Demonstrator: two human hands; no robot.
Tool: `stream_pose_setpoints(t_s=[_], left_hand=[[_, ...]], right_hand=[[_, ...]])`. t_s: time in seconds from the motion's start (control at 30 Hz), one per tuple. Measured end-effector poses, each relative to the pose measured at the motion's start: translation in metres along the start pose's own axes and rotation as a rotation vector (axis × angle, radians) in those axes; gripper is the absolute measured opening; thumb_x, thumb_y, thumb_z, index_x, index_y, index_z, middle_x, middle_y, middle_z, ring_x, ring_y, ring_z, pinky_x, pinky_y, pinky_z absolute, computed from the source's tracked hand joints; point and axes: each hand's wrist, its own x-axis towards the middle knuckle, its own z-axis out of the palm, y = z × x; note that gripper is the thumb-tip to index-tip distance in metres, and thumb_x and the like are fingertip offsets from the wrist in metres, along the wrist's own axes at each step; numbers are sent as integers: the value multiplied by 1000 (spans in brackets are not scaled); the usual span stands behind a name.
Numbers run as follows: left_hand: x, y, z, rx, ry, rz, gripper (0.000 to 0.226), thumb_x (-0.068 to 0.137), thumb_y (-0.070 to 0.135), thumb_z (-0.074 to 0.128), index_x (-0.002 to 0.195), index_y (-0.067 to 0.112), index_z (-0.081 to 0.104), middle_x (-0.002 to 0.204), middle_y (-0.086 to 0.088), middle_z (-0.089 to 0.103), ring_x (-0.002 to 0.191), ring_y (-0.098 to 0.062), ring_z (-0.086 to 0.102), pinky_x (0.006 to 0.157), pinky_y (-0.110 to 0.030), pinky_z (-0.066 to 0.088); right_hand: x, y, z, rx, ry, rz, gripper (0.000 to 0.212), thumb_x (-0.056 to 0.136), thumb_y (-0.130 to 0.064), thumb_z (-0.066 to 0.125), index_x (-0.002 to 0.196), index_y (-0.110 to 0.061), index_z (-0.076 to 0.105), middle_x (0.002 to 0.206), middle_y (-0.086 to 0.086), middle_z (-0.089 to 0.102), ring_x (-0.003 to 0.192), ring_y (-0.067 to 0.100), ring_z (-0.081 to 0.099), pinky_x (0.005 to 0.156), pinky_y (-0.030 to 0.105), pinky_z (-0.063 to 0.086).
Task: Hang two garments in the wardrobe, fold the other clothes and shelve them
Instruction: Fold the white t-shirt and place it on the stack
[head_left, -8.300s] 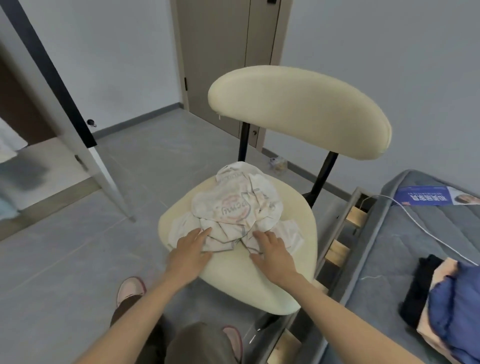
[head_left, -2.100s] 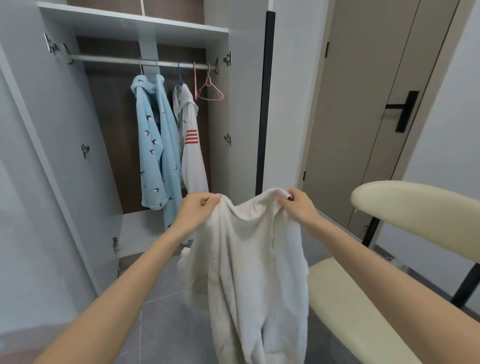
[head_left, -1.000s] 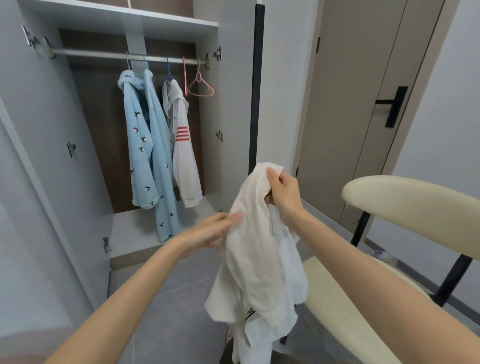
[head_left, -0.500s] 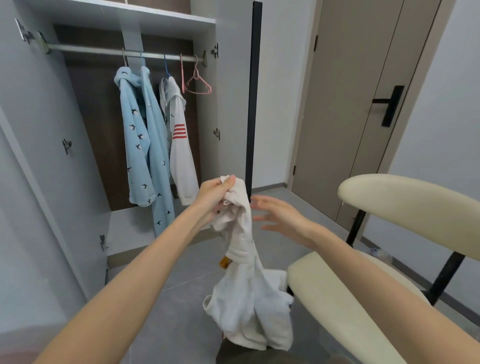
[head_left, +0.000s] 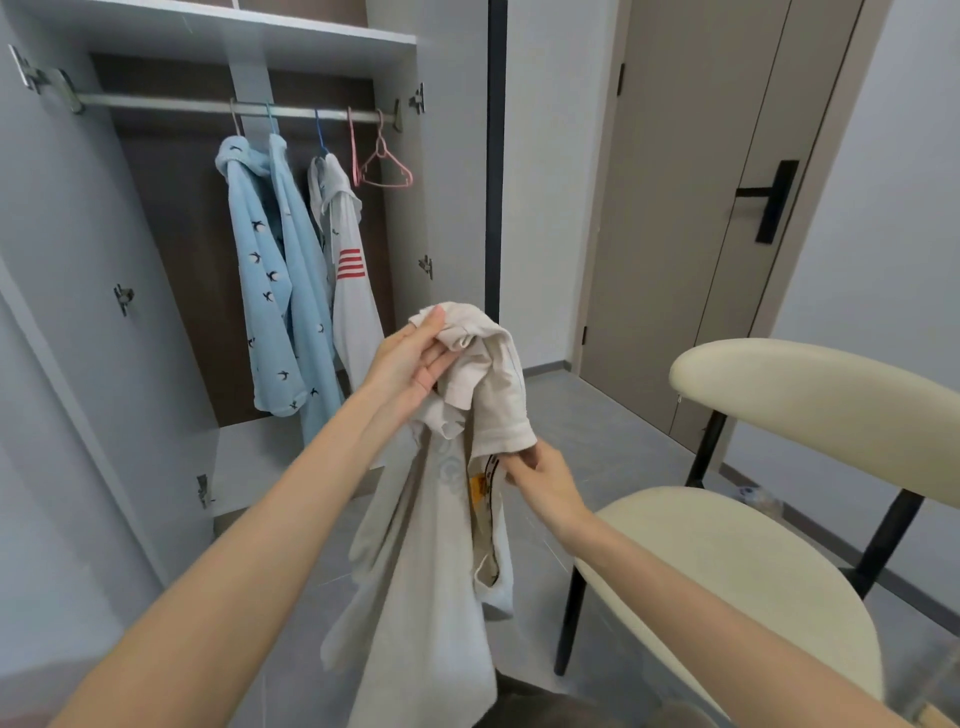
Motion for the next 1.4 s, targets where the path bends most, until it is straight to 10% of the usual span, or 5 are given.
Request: stream_pose_setpoints(t_s=[0.73, 0.87, 1.1, 1.27, 1.4], left_hand=[[-6, 3, -36, -65, 530, 74, 13, 89, 9, 64, 79, 3, 58, 81, -9, 64, 66, -13, 64, 52, -18, 55], [-5, -11, -40, 355, 592, 216, 11, 89, 12, 55, 78, 13, 51, 74, -3, 49, 63, -12, 44, 54, -21, 38], [-15, -12, -31, 1307, -307, 389, 56, 79, 67, 47, 129, 40, 49, 127, 25, 48, 125, 0, 38, 108, -30, 28], [-18, -32, -28, 1229, -360, 401, 24, 90, 35, 60, 111, 25, 65, 102, 21, 64, 95, 17, 53, 85, -10, 40], [-24, -35, -21, 1205, -241, 469, 22, 95, 22, 55, 104, 11, 71, 93, 1, 70, 92, -10, 61, 85, -34, 49]], right_hand=[[28, -54, -28, -76, 198, -278, 34, 96, -22, 54, 66, -7, 48, 60, -8, 37, 56, 5, 29, 52, 20, 24], [34, -79, -24, -264, 116, -410, 36, 96, -18, 53, 61, -21, 46, 51, -14, 38, 53, 3, 32, 52, 16, 28], [36, -81, -25, -347, -66, -415, 28, 97, -19, 53, 70, -23, 58, 51, -20, 44, 51, 0, 38, 49, 12, 29], [37, -78, -30, -375, -88, -407, 20, 96, -21, 53, 84, -14, 68, 55, -15, 48, 54, 0, 41, 52, 12, 30], [37, -76, -37, -395, -78, -384, 30, 97, -25, 55, 67, -28, 54, 49, -20, 44, 50, 0, 38, 50, 12, 29]])
